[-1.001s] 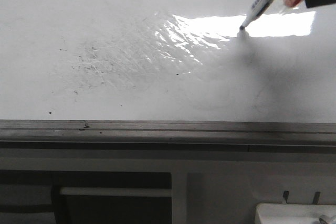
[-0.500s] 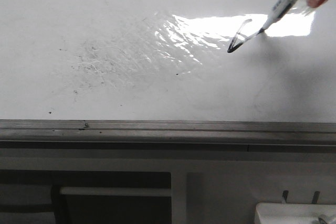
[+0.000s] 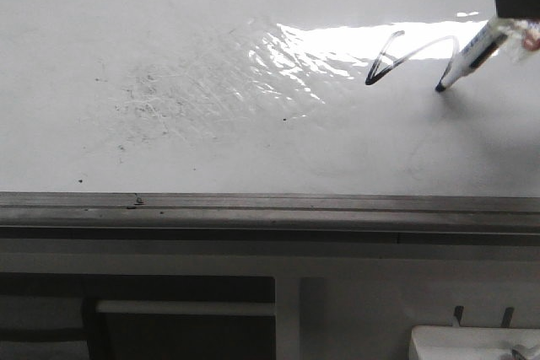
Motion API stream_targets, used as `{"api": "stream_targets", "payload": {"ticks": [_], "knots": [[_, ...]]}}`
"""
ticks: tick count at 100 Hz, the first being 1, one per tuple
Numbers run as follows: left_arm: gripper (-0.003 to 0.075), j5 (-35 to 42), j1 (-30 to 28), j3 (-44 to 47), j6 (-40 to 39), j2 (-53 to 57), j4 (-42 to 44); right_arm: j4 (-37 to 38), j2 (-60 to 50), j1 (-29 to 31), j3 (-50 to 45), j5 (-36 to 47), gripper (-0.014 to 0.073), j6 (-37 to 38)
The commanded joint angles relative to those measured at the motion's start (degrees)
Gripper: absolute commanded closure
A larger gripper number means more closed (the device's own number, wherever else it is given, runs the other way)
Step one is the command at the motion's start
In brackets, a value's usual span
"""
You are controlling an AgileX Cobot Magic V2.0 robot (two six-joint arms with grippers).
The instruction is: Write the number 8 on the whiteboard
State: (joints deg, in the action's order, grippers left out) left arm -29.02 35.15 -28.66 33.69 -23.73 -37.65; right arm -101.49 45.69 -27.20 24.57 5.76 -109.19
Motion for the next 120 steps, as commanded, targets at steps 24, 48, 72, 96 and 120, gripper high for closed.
{"api": "stream_targets", "payload": {"ticks": [24, 48, 72, 96, 120], "knots": [[0.0741, 3.0, -0.2, -1.6, -0.1, -0.4, -2.0, -1.2, 3.1, 0.7, 3.6, 0.2, 0.0639, -1.3], [0.0741, 3.0, -0.2, -1.6, -0.1, -0.4, -2.2, -0.3, 5.8, 0.7, 8.8, 0.7, 0.0639, -1.3], [0.0741, 3.0, -0.2, -1.6, -0.1, -0.4, -2.3, -0.2, 7.9, 0.7, 12.1, 3.1, 0.0639, -1.3], [0.0741, 3.0, -0.2, -1.6, -0.1, -0.4, -2.1, -0.2, 6.2, 0.7, 12.2, -2.8, 0.0639, -1.3], [0.054, 2.5, -0.2, -1.6, -0.1, -0.5, -2.4, -0.1, -0.9, 0.4, 12.1, -26.7, 0.0638, 2.2]]}}
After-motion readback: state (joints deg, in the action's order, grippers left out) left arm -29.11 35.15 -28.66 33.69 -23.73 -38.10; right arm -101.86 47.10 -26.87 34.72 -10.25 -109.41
